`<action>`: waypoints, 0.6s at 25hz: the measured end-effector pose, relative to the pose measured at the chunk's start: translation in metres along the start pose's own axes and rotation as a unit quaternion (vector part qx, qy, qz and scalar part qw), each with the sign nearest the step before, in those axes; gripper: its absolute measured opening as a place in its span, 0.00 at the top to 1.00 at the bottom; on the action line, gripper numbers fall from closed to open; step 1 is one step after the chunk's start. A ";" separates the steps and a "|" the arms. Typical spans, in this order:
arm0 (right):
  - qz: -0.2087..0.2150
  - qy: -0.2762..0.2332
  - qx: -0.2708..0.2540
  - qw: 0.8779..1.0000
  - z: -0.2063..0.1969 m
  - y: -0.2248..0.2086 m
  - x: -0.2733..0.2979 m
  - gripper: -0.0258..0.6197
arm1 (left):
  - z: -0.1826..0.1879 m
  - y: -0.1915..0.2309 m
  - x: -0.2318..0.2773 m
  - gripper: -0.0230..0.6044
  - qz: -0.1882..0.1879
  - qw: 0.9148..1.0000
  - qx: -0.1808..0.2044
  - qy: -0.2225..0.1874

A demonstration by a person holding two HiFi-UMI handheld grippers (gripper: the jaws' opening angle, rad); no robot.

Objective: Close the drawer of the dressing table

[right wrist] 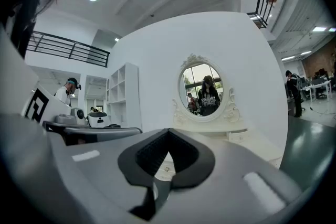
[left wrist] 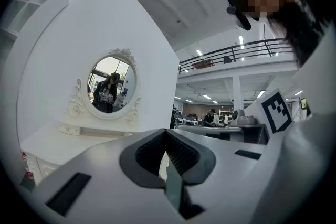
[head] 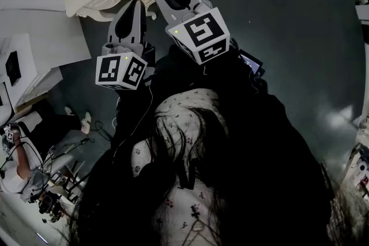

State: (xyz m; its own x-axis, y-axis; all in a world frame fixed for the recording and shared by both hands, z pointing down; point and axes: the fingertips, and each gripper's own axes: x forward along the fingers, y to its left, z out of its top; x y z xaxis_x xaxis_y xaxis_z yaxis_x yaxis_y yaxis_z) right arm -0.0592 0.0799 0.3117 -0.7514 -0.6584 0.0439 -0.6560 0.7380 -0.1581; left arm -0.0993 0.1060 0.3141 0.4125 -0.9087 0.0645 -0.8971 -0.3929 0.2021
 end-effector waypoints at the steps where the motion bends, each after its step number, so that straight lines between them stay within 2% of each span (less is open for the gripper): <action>1: 0.002 0.001 -0.002 1.000 -0.001 -0.002 0.000 0.96 | -0.001 -0.001 0.002 0.96 0.001 1.000 0.001 -0.001; 15: -0.009 0.009 -0.017 1.000 -0.009 -0.040 0.008 0.96 | -0.007 -0.001 0.039 0.96 -0.007 1.000 0.000 0.007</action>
State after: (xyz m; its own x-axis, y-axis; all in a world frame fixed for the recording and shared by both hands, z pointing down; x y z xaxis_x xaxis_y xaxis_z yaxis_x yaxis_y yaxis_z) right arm -0.0395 0.0459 0.3272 -0.7400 -0.6696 0.0640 -0.6717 0.7305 -0.1235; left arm -0.0813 0.0724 0.3237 0.4276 -0.9009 0.0748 -0.8910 -0.4061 0.2030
